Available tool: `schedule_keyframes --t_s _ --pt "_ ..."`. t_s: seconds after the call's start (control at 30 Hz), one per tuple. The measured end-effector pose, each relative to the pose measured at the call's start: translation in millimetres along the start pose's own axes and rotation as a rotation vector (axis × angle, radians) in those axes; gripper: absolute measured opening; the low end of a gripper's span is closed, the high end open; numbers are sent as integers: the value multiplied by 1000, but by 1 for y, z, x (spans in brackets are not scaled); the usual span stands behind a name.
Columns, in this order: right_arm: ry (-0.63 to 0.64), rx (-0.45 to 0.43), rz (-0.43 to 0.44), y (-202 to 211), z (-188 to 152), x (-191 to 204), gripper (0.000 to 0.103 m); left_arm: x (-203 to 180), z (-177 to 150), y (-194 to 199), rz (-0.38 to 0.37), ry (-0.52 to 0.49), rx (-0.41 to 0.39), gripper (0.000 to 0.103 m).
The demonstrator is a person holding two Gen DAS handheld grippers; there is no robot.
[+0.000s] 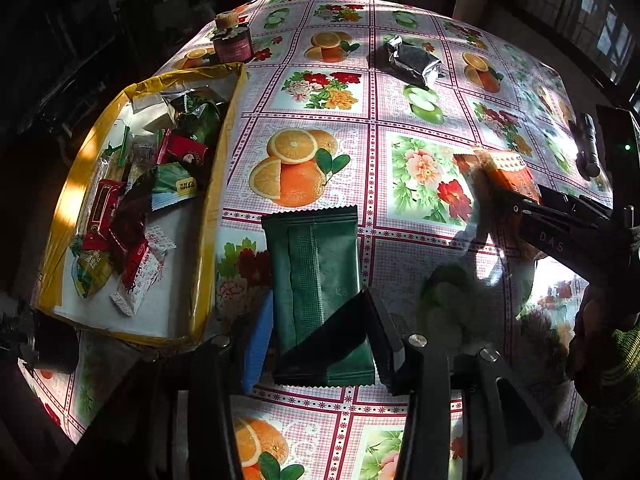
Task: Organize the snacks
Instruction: 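Carry the dark green bag and orange cracker pack over the tray with both tools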
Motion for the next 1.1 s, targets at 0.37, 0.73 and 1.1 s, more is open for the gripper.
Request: schedule_keyframes --t_s 0.37,0.73,1.1 --pt "-30 -149 163 59 15 60 57 32 6 24 62 26 -70 44" --pt "18 -168 288 73 20 130 57 78 -2 32 104 89 -84 44" --pt "83 -148 348 70 24 181 57 122 -4 41 130 156 -111 44"
Point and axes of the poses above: each gripper's, at about its wrist camera, not at the fingertips, and y roughly against the way its jaws point, x to its left, z to its top, the point moved 10 cm from there along -y, roughly the way its jaws point, and after that the axes turned 1 degree about -x, right-handed, at the moved point
